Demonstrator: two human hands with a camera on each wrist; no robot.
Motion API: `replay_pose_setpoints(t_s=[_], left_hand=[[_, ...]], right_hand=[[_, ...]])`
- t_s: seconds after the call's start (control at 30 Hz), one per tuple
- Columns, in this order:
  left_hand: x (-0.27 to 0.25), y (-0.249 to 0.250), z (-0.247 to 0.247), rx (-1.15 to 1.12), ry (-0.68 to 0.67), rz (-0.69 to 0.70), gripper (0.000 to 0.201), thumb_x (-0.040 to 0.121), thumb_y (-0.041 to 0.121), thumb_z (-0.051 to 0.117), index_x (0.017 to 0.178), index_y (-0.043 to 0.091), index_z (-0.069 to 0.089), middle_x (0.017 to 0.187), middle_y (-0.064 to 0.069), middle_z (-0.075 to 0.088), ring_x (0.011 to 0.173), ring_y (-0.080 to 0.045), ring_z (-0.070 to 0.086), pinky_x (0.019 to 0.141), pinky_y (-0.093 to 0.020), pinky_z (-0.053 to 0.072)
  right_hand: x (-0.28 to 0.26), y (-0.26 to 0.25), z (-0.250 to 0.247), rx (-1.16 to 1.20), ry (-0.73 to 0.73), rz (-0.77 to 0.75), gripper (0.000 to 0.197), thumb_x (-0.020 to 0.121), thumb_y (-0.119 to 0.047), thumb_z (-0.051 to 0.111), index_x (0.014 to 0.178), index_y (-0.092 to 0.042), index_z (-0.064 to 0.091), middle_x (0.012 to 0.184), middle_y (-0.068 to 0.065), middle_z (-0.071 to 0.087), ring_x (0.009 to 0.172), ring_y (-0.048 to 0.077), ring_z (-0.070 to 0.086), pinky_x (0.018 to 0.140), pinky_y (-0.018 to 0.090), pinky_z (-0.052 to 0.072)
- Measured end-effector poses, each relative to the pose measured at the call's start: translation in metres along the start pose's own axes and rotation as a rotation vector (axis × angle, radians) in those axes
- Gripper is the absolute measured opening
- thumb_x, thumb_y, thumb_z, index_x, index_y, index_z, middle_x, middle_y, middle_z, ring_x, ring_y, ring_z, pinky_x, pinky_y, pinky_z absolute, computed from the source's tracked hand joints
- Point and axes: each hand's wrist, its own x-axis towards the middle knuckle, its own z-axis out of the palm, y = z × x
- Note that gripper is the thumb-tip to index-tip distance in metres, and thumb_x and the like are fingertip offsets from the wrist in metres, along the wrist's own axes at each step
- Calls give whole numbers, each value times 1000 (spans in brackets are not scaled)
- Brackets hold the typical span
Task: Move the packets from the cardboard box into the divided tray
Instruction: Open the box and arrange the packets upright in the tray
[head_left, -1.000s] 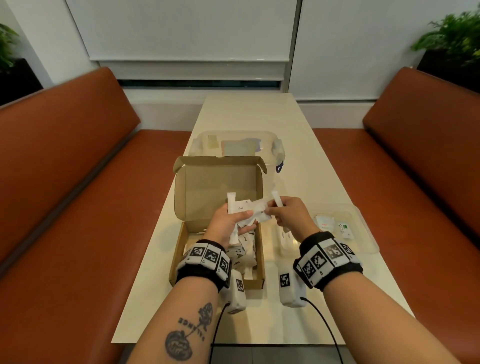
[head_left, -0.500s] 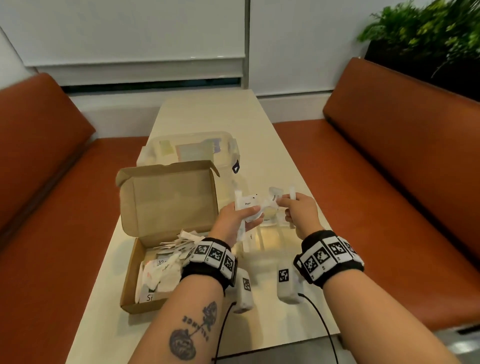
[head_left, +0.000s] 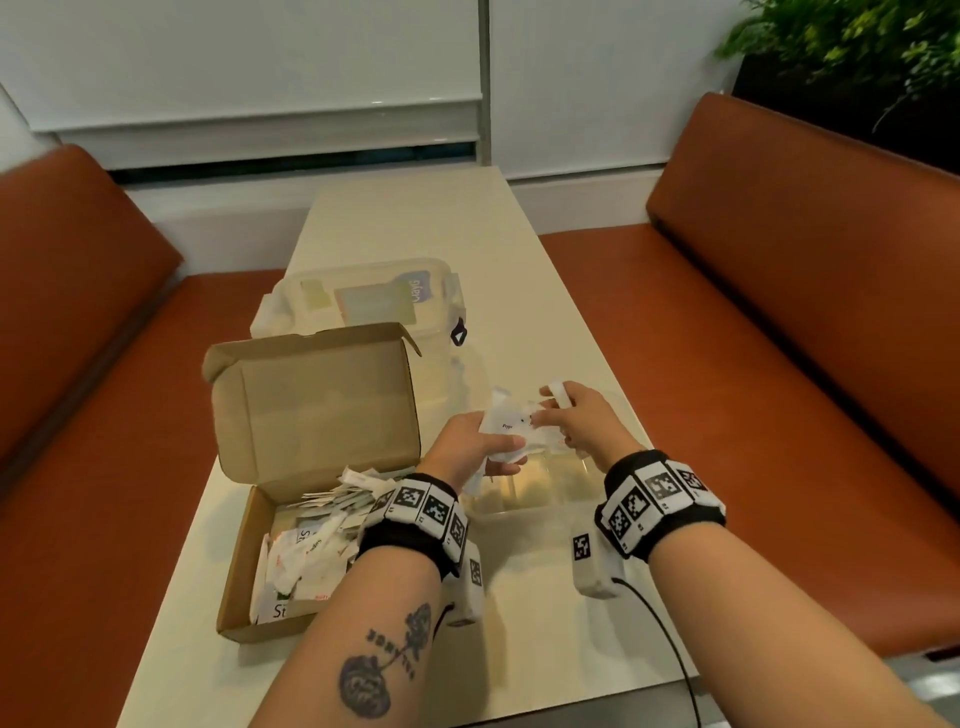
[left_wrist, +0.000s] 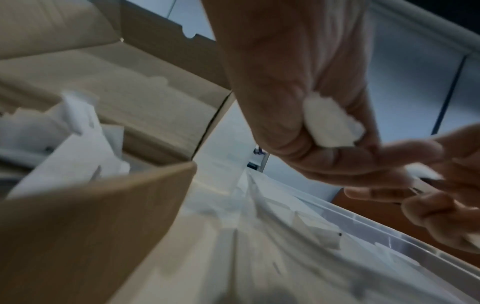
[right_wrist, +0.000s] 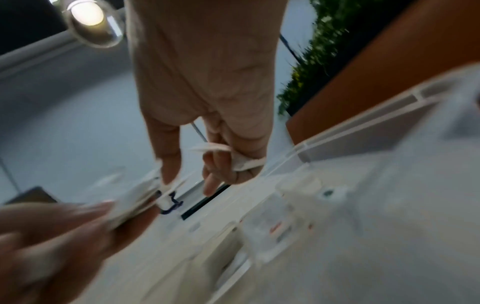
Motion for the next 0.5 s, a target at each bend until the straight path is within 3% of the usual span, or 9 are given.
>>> replay_pose_setpoints(t_s=[0.1,0.23,0.37,0.5], left_hand=[[0,4,-3,100,-71,-19,17,83,-2,66,95,9,65,86,-8,70,65,-15,70,55,-20,54],[3,2,-5,97,-20,-1,21,84,0,65,105,3,63,91,-10,69,67,-14,69,56,-19,53],[6,-6,-5,26,40,14,27,84,-2,64,111,2,63,94,-11,68,71,-17,67,56,-20,54],[11,-14,-6,-207,184,77,16,86,-1,62,100,9,64,96,-12,68,71,-17,69,56,-19,55]], right_hand=[[7,-6,-7,-168,-80,-92,28,82,-10,67,108,-20,63,82,-5,67,62,2,55,50,12,38],[13,-5,-13,-302,-135,-122,15,80,-7,68,90,-17,71,72,-5,65,69,7,58,61,19,39],[16,-1,-11,-446,-150,-113,8,78,-8,72,84,-12,71,63,-5,58,59,7,50,53,19,33],[22,5,-8,-485,-71,-116,12,76,-18,76,71,-16,66,57,-7,51,53,7,43,50,19,28]])
